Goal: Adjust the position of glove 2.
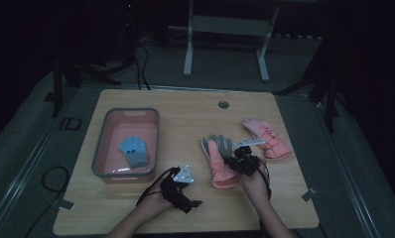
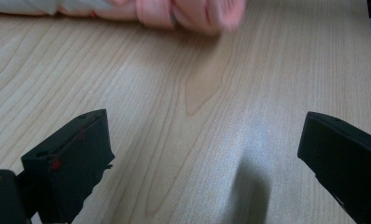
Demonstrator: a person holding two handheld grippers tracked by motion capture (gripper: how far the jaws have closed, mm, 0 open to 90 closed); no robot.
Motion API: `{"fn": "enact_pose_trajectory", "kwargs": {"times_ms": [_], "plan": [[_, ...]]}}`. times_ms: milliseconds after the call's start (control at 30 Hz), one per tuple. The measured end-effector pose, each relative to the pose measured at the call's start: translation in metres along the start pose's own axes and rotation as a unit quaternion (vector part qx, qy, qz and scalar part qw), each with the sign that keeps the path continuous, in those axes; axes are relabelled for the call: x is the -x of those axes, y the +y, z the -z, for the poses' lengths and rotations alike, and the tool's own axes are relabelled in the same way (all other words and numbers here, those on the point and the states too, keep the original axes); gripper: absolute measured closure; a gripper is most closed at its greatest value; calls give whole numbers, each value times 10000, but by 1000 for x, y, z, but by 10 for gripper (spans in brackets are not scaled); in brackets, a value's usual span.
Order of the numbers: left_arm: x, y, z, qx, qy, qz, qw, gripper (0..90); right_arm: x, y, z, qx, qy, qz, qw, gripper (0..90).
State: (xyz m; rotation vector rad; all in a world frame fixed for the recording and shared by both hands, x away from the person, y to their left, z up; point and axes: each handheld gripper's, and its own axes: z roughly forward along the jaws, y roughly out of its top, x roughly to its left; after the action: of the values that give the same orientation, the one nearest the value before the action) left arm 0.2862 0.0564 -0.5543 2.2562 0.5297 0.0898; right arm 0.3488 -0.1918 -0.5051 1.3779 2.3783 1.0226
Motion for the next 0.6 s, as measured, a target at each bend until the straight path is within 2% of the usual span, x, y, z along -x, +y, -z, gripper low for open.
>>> {"fn": "enact_pose_trajectory", "kwargs": {"times_ms": [100, 167, 267, 367, 467, 600], "plan": [[0, 0, 0, -17, -8, -10, 10000, 29, -7, -10, -3, -86, 42, -25, 10000, 890], [0, 0, -1, -31, 1, -25, 10000, 29, -11, -16, -6, -28, -82, 7, 10000, 889], [1, 0, -1, -34, 1, -36, 10000, 30, -12, -19, -9, -4, -106, -54, 9999, 886], [1, -1, -1, -29, 1, -34, 10000, 29, -13, -20, -10, 12, -154, 37, 9999, 870], [2, -1, -1, -22, -10, -21, 10000, 29, -10, -17, -4, 64, -95, 52, 9999, 856], [2, -2, 0, -25, 2, -31, 10000, 29, -1, -13, 9, 229, -33, 191, 9995, 774]]}}
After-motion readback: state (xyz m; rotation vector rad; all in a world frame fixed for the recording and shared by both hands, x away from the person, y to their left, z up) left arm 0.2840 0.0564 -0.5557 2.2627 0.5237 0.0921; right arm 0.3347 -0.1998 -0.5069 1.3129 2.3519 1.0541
